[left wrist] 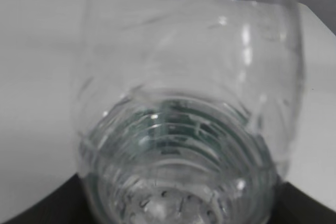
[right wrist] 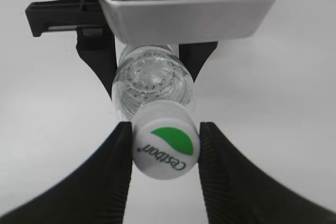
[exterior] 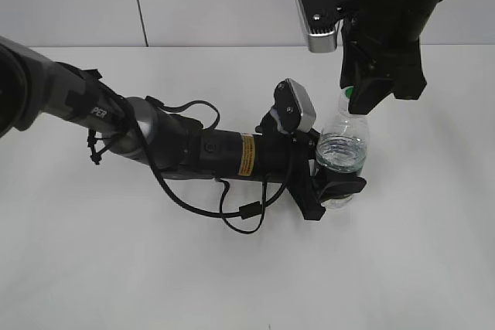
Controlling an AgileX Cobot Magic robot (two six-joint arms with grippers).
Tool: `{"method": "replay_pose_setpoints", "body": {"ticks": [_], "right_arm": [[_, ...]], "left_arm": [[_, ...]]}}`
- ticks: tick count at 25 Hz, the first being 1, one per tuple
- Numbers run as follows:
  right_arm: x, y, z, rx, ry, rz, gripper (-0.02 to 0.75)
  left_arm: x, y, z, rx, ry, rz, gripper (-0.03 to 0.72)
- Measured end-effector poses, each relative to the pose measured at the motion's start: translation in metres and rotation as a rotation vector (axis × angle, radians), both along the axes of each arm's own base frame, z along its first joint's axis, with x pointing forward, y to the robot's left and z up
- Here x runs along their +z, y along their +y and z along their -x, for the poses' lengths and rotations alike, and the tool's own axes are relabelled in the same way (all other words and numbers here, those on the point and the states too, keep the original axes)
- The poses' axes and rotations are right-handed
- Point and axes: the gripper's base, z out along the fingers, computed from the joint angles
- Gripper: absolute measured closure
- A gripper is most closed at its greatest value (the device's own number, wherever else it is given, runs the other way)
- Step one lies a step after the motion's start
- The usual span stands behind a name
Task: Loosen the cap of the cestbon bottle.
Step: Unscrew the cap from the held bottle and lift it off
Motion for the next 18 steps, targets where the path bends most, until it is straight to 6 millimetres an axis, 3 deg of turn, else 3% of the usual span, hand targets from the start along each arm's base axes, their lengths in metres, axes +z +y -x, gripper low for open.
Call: {"method": "replay_pose_setpoints", "body": {"ticks": [7, 9, 13, 18], "right_arm": [[0.003, 0.001, -0.001, -0.001, -0.006, -0.007, 0.439], [0.008, 0.002, -0.003, -0.04, -0.015, -0.02, 0.399], [0.021, 0.005, -0.007, -0.144, -0.04, -0.063, 0.245], [0.025, 0.006, -0.007, -0.329, -0.013, -0.106, 0.191]], "left_arm": [[0.0, 0.0, 0.0, 0.001, 0.001, 0.001, 0.279], [0.001, 0.0, -0.001, 0.006, 0.004, 0.005, 0.279], [0.0, 0.0, -0.001, 0.008, 0.004, 0.0, 0.279], [0.0, 0.0, -0.001, 0.006, 0.004, 0.0, 0.279]]}}
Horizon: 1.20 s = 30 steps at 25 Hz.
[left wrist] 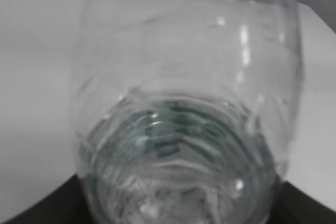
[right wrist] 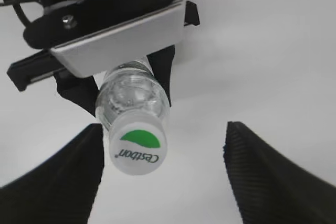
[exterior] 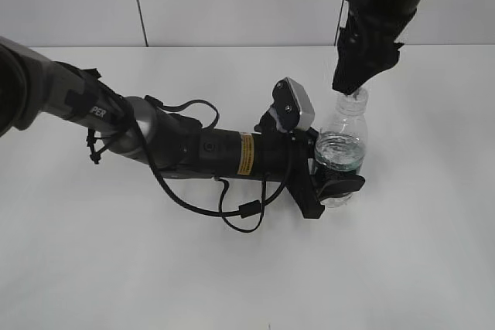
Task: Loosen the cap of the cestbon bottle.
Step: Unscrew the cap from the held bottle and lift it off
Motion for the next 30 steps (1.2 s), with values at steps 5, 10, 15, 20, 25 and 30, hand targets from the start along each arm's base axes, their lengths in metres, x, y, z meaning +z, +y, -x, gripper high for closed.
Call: {"method": "replay_pose_setpoints", "body": {"ticks": [5, 10, 15, 20, 25, 30], "right_arm": [[0.006, -0.001, 0.002, -0.562, 0.103, -0.118, 0.188], [0.002, -0.002, 0.004, -1.009, 0.207, -0.191, 0.191], [-0.018, -0.005, 0.01, -1.069, 0.258, -0.136, 0.196], [-0.02, -0.006, 0.011, -1.074, 0.264, -0.129, 0.201], [-0.02, -0.005, 0.011, -1.074, 0.267, -0.131, 0.227], [-0.02, -0.005, 0.012, -1.075, 0.277, -0.137, 0.267]], "left_arm": [[0.0, 0.0, 0.0, 0.0, 0.0, 0.0, 0.279], [0.0, 0.0, 0.0, 0.0, 0.0, 0.0, 0.279], [0.0, 0.0, 0.0, 0.0, 0.0, 0.0, 0.279], [0.0, 0.0, 0.0, 0.0, 0.0, 0.0, 0.279], [0.0, 0.0, 0.0, 0.0, 0.0, 0.0, 0.279], [0.0, 0.0, 0.0, 0.0, 0.0, 0.0, 0.279]]}}
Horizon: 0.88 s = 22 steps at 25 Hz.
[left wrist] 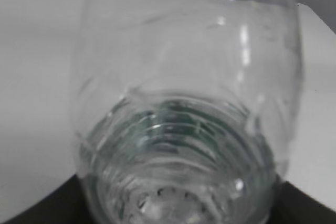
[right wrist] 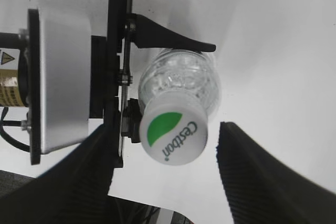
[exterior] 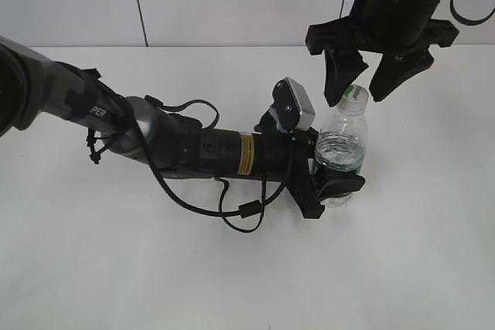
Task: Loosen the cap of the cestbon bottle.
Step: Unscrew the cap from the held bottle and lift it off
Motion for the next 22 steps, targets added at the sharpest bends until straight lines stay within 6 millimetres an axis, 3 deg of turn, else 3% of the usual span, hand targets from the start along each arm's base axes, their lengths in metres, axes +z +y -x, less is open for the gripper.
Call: {"method": "replay_pose_setpoints", "body": {"ticks": [11, 16, 22], "right_arm": [[-0.0066, 0.0012, -0.0024, 0.0, 0.016, 0.008, 0.283], [-0.0067, 0.0006, -0.0027, 0.002, 0.012, 0.015, 0.435], [-0.0068, -0.0002, -0.0031, 0.062, -0.003, 0.031, 0.44]], "left_arm": [[0.0, 0.0, 0.0, 0.0, 0.0, 0.0, 0.279], [0.0, 0.0, 0.0, 0.0, 0.0, 0.0, 0.279], [0.0, 0.0, 0.0, 0.0, 0.0, 0.0, 0.279]]}}
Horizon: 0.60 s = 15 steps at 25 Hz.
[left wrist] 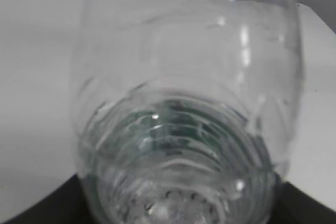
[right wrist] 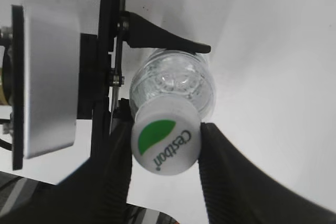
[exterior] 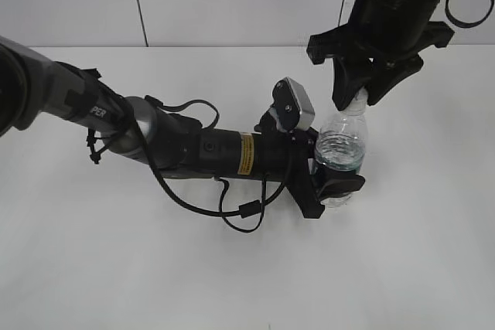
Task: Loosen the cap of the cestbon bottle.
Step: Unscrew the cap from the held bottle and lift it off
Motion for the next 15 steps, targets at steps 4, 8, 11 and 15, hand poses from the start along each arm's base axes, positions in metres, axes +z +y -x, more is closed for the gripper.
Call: {"method": "replay_pose_setpoints", "body": {"ticks": [4, 8, 11, 15], "right_arm": [[-0.0001, -0.0005, -0.0003, 0.23, -0.038, 0.029, 0.44], [-0.0001, -0.0009, -0.0006, 0.647, -0.102, 0.077, 0.44], [-0.0001, -0.0013, -0.0007, 0.993, -0.152, 0.116, 0.44], [-0.0001, -0.0016, -0.0009, 1.306, -0.196, 0.152, 0.44]], "left_arm": [[0.0, 0.0, -0.0001, 0.001, 0.0, 0.0, 0.279], [0.0, 0.0, 0.0, 0.0, -0.001, 0.0, 0.279], [-0.0001, 0.0, 0.0002, -0.005, -0.006, -0.002, 0.279], [-0.0002, 0.0, 0.0003, -0.007, -0.012, -0.003, 0.279]]}}
